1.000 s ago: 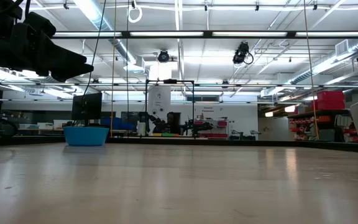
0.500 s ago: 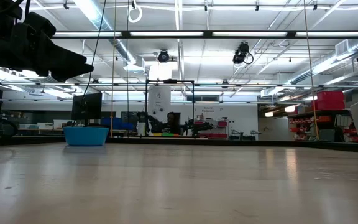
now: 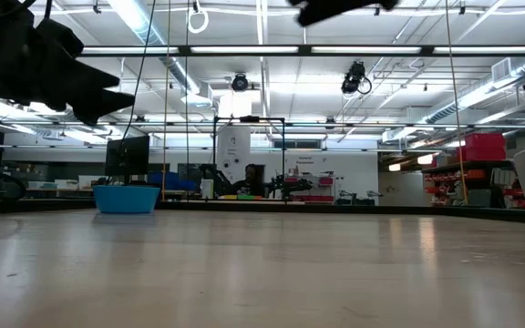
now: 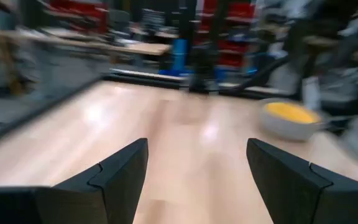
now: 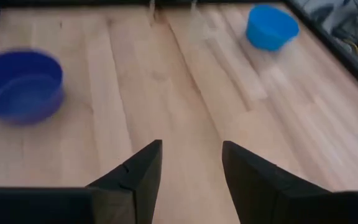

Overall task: Nest bowls inside each other
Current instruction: Stack the blue bowl on the yellow bowl

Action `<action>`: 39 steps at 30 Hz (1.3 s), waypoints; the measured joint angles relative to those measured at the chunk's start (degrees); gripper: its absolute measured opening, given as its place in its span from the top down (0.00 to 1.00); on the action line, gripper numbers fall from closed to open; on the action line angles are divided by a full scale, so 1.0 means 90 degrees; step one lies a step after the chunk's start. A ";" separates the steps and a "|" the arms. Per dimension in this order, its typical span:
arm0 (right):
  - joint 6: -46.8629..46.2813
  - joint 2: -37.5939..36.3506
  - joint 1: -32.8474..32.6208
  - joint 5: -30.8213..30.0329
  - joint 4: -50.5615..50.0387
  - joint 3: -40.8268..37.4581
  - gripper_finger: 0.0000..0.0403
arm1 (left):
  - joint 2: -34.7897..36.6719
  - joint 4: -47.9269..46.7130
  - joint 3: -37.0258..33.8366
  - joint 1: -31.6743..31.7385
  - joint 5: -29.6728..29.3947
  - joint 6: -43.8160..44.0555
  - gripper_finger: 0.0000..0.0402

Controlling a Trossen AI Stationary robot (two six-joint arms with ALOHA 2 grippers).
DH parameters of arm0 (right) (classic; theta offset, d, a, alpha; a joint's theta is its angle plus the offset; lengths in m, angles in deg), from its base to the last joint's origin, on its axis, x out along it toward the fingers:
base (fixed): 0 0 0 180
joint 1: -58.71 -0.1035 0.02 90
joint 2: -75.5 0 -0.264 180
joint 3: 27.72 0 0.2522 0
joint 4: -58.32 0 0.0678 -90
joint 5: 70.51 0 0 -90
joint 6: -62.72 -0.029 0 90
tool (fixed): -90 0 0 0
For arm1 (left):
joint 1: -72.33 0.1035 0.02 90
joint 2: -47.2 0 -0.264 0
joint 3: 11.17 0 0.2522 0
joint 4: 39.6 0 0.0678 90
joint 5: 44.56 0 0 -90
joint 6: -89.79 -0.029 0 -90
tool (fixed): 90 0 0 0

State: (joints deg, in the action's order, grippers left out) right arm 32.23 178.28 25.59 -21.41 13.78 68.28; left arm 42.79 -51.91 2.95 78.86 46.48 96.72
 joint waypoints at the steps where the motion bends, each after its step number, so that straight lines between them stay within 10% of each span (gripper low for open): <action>1: 0.0217 0.0000 0.0090 0.0026 0.0160 0.0000 0.56 | -0.0049 0.0032 0.0000 -0.0020 0.0204 0.0223 0.31; 8: 0.0897 0.0012 0.0545 0.0170 0.0377 0.0000 0.53 | -0.0949 0.0080 0.0000 -0.0711 0.0349 0.0957 0.31; 21: 0.0767 0.0296 0.0590 0.0783 0.0224 -0.0002 0.54 | -0.2736 -0.0283 0.0262 -0.0380 -0.3265 0.0188 0.31; 39: 0.0364 0.0296 0.0255 0.0672 0.0055 -0.0002 0.54 | -0.5516 -0.0174 0.1483 0.1772 -0.2365 -0.0044 0.31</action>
State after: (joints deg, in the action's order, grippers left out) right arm 35.50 180.95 27.89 -15.36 14.27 68.26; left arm -6.86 -53.47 16.30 94.81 25.19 96.32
